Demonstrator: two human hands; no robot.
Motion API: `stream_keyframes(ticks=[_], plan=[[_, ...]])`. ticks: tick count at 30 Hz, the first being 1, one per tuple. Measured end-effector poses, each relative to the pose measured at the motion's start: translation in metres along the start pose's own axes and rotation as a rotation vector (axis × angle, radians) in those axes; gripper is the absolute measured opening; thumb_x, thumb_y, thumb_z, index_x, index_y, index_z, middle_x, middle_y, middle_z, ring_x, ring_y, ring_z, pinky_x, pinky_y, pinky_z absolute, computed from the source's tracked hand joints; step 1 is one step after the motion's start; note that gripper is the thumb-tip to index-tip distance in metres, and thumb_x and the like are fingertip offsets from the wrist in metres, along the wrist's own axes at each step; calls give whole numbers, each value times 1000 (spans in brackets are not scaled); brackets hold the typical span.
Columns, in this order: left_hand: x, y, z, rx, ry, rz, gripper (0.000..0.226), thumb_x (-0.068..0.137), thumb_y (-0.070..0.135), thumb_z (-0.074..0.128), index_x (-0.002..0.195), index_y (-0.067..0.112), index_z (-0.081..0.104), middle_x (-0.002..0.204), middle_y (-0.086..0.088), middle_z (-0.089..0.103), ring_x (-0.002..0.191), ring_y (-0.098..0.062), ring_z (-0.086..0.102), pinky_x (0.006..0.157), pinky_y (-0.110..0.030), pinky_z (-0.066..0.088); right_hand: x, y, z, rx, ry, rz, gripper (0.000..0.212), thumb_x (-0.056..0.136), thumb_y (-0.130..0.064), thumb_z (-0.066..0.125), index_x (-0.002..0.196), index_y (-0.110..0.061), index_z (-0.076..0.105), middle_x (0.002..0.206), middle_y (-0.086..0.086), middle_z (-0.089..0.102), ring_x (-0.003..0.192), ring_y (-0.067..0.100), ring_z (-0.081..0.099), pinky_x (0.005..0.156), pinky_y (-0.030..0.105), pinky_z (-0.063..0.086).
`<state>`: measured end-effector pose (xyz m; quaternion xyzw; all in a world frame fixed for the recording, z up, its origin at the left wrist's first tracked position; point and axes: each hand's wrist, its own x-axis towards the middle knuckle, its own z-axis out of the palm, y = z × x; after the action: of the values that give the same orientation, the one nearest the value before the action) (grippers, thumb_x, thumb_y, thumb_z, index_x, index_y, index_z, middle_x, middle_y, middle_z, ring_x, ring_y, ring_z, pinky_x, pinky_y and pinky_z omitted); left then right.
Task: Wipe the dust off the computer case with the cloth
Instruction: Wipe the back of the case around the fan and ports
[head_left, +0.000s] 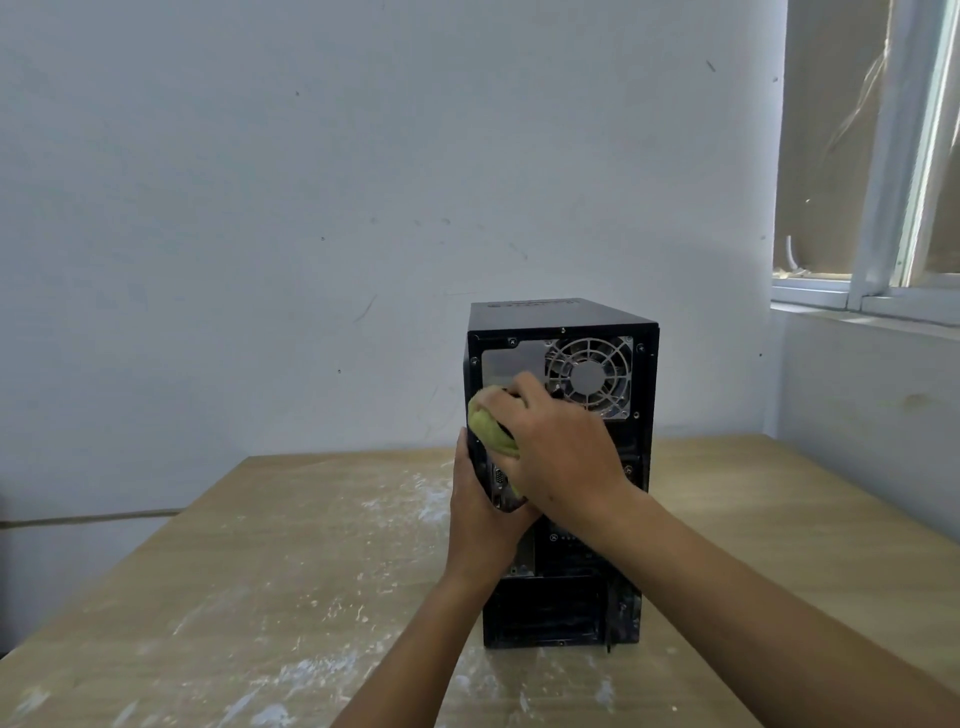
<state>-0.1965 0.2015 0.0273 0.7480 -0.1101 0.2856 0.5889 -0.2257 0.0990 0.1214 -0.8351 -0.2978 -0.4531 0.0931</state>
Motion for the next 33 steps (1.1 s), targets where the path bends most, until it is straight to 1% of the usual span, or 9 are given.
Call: stream_keyframes(ticks=[3,7,10,15,21,23,26,31,33], plan=[[1,-2,1,-23,-7,21,93,74,12,84,149,19,28,132,-6,56,118,-20,58,78,-18,54,-5,-1,2,-34,-38,-22,31,77,-30,77,102,-22,63,91,4,57,48,21,55,36,25,40],[-1,0,0,-58,-26,-7,110,66,41,88,152,29,20,145,8,47,131,-7,47,102,-29,48,13,-1,-11,5,-8,22,24,85,-29,69,107,-22,61,95,5,56,53,23,59,43,31,50],[-2,0,0,-50,-35,-45,123,54,68,84,153,32,18,148,11,42,136,-10,42,110,-41,42,39,0,-32,46,134,76,21,91,-30,62,109,-20,61,96,5,57,57,22,57,48,29,47],[-3,0,-1,-32,-49,-71,127,54,69,82,154,33,12,155,12,32,142,-9,32,115,-42,35,64,2,-44,7,128,145,30,91,-32,59,120,-26,55,105,2,50,69,24,56,57,29,44],[-2,1,-1,-24,-34,-47,127,53,75,79,154,36,13,156,14,31,142,-9,32,114,-43,37,46,-6,-20,17,113,83,31,82,-25,72,111,-20,60,96,5,55,56,25,57,44,27,43],[-2,3,-1,-36,-37,-27,121,58,67,81,154,33,16,153,13,36,139,-6,37,111,-38,41,38,-9,-13,0,103,55,34,78,-24,76,108,-18,61,92,6,56,51,24,56,42,25,40],[-1,1,-1,-37,-43,-12,102,72,37,85,152,23,23,142,6,48,127,-6,50,98,-25,49,26,-11,-6,-35,70,37,38,71,-24,82,103,-19,63,90,5,57,46,22,55,37,22,37],[-1,8,1,14,-14,89,39,89,0,65,124,-1,45,102,0,57,90,6,57,69,-9,45,-4,-17,10,-140,-102,10,45,57,-24,87,94,-23,61,83,0,53,41,17,49,35,21,24],[-1,9,0,-5,-14,96,40,88,-5,64,123,-3,45,100,0,57,87,6,58,68,-9,46,-9,-15,9,-132,-107,22,43,59,-26,87,94,-23,62,83,0,53,41,17,49,36,21,22]])
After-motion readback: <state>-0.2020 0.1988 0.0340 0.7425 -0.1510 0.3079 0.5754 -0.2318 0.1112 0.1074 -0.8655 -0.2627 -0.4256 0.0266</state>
